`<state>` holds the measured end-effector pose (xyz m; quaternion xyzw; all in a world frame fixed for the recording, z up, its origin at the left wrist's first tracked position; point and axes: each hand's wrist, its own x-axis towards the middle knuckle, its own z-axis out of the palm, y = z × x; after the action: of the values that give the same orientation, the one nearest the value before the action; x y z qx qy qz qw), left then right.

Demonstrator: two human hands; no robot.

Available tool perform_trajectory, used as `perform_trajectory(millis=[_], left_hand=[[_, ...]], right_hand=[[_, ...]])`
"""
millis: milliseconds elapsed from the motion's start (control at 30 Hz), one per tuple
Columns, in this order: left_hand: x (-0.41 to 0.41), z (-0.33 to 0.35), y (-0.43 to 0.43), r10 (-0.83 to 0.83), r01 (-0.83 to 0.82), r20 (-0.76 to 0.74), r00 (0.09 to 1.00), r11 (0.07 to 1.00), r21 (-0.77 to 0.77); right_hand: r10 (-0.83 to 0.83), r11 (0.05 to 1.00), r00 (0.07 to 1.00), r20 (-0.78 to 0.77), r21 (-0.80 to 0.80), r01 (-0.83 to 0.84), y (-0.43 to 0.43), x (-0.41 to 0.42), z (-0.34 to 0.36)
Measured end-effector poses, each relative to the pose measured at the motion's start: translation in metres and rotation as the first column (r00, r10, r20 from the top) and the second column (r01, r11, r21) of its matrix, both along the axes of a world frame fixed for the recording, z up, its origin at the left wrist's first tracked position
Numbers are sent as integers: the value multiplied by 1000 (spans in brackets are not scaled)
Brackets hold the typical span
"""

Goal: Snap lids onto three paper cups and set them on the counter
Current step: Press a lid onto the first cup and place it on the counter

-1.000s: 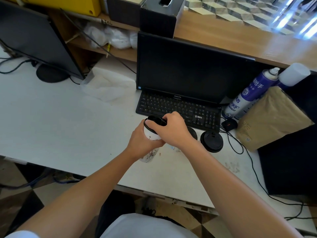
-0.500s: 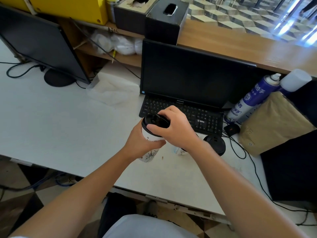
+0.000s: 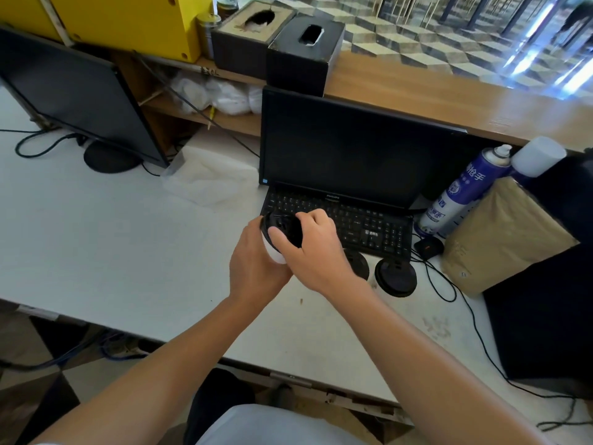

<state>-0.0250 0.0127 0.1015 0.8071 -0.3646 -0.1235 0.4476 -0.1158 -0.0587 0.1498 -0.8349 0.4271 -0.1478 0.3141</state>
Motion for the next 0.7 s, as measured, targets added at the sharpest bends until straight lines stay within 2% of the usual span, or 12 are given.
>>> perform_trajectory(millis=[100,433,567,700], left_hand=[[-2,-2,1,-25,23,69,997,999,27],[-7,10,11,-178,161,-80,981,970,-184],[-4,15,13,-227,195,-121,966,953,-232],[2,20,16,-297,258,-133,945,933,-249]], right_hand=[[-83,997,996,12,0,83,5,5,2],[27,959,998,57,-285,-9,8,-8,21],[124,942,991,56,-322,-99,4,-14,30],[260,926,965,39,-293,-237,-5,-20,39]])
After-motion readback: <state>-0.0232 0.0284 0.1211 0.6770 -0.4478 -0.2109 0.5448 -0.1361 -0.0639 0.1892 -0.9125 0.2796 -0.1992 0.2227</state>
